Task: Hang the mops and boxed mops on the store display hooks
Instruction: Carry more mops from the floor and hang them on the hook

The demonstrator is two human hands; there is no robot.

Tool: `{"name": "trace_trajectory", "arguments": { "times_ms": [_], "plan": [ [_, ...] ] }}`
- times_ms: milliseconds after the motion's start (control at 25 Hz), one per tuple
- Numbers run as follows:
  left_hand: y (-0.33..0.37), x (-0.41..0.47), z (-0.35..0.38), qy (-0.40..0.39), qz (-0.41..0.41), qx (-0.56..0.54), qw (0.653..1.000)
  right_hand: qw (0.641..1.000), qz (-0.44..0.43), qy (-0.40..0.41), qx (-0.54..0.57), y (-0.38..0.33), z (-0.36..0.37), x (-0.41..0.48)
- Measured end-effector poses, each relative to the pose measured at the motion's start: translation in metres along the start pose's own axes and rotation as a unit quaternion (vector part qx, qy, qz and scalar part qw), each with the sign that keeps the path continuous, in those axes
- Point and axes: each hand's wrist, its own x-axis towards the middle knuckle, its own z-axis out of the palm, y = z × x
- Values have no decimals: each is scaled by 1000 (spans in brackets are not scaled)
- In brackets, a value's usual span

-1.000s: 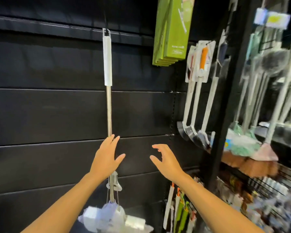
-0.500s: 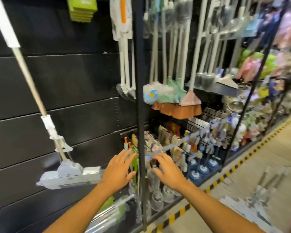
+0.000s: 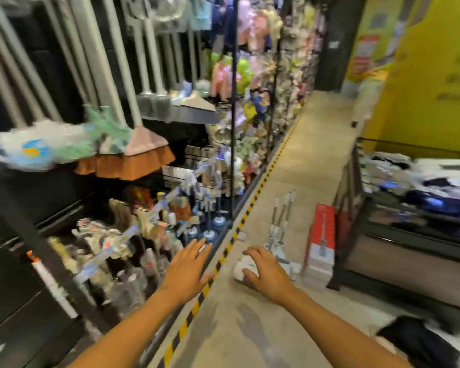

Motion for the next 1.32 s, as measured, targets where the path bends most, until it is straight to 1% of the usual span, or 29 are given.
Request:
{"name": "trace_trajectory", "arguments": {
  "times_ms": [200, 400, 560, 640, 720, 1000, 1200, 1320],
  "plan": [
    [58, 100, 38, -34, 78, -19, 996, 993, 111, 28, -10, 90, -44, -6],
    [81, 203, 69, -54, 122, -53, 990, 984, 169, 53, -33, 154, -79, 37],
    [81, 289, 81, -73, 128, -78, 986, 980, 179, 66, -54, 195, -109, 105],
    [76, 327, 85, -63, 136, -84, 985, 979, 181, 74, -50, 213, -117, 140],
    [70, 358, 90, -59, 140, -75, 986, 979, 184, 76, -40, 228, -120, 167],
    [59, 448, 114, -107, 137, -89, 981, 979, 195, 61, -19, 289, -112, 247],
    [65, 526, 150, -134, 112, -89, 981, 981, 193, 38, 3, 362, -100, 312],
    [73, 583, 180, -160, 84, -112, 977, 980, 195, 16, 23, 421, -95, 359]
  ]
}}
